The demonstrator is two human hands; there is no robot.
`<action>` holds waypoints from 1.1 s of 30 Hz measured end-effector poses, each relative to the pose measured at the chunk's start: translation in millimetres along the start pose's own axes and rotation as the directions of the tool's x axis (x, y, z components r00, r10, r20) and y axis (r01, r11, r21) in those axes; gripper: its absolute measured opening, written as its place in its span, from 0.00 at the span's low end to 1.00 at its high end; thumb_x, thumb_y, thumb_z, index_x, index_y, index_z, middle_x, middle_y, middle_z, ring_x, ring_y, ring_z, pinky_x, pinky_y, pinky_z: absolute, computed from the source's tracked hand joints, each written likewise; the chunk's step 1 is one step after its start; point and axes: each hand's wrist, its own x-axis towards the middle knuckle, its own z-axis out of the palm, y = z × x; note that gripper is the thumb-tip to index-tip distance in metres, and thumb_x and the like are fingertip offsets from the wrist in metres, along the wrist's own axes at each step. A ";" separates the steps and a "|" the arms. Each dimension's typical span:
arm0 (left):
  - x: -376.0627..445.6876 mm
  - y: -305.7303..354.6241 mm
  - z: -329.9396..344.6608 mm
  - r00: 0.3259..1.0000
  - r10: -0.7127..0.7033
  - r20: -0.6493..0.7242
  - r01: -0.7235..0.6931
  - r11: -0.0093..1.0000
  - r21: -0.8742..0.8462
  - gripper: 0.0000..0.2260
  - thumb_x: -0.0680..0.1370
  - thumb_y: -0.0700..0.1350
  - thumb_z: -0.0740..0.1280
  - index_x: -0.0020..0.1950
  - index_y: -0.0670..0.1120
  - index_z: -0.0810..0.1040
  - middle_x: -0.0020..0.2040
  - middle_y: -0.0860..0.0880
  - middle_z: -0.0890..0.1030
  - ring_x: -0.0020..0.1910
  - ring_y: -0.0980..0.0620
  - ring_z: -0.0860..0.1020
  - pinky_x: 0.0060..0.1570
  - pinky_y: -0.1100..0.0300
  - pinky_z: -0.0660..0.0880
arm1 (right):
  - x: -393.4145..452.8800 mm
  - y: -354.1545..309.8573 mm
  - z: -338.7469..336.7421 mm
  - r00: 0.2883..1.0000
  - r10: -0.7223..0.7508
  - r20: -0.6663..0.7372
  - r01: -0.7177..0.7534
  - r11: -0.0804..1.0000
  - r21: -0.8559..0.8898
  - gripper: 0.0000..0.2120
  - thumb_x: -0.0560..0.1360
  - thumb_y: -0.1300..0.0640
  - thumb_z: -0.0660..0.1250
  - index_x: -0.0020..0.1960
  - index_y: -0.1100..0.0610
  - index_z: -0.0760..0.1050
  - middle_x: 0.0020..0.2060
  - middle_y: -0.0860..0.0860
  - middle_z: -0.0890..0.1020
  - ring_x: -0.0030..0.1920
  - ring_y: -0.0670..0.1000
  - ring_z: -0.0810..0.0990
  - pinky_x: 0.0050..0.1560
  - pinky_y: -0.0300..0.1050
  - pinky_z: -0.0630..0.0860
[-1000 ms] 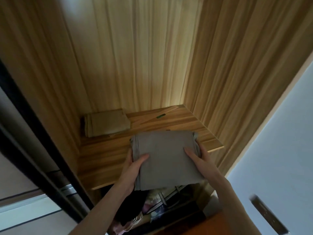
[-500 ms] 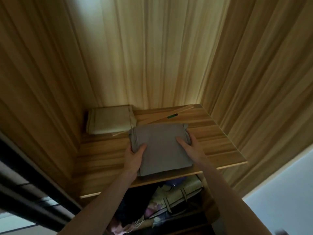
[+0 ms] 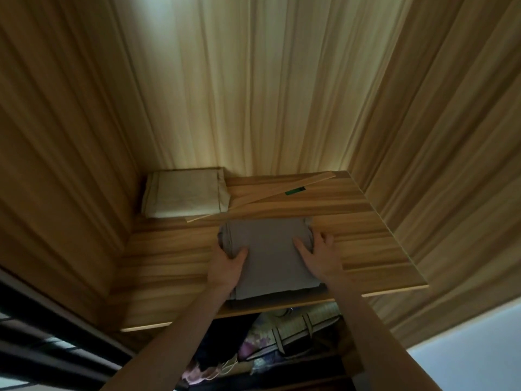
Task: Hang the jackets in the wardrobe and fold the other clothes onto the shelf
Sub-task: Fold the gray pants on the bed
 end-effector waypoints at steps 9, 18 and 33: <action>-4.3 -17.9 13.3 0.861 0.496 0.115 -0.446 0.626 0.640 0.34 0.83 0.66 0.47 0.85 0.49 0.56 0.86 0.49 0.53 0.85 0.49 0.45 0.81 0.51 0.47 | -11.0 10.6 37.8 0.901 -0.420 -0.109 0.395 0.898 -0.191 0.35 0.82 0.31 0.50 0.84 0.46 0.55 0.83 0.44 0.59 0.83 0.48 0.54 0.81 0.54 0.60; -14.2 -2.7 -4.9 0.895 0.395 0.208 -0.413 0.554 0.723 0.33 0.84 0.67 0.46 0.85 0.51 0.55 0.86 0.49 0.53 0.84 0.49 0.49 0.83 0.49 0.47 | -7.9 5.8 33.3 0.919 -0.390 -0.059 0.375 0.911 -0.173 0.36 0.81 0.31 0.52 0.84 0.46 0.56 0.83 0.46 0.59 0.83 0.50 0.54 0.82 0.54 0.56; -166.4 -1.9 -158.2 0.709 0.682 -0.180 -0.339 0.552 0.762 0.26 0.84 0.57 0.60 0.76 0.43 0.73 0.72 0.45 0.77 0.74 0.44 0.72 0.77 0.44 0.63 | -158.4 -97.5 23.0 0.699 -0.676 -0.236 0.668 0.734 -0.125 0.33 0.84 0.35 0.55 0.82 0.53 0.64 0.80 0.48 0.66 0.81 0.49 0.61 0.81 0.54 0.59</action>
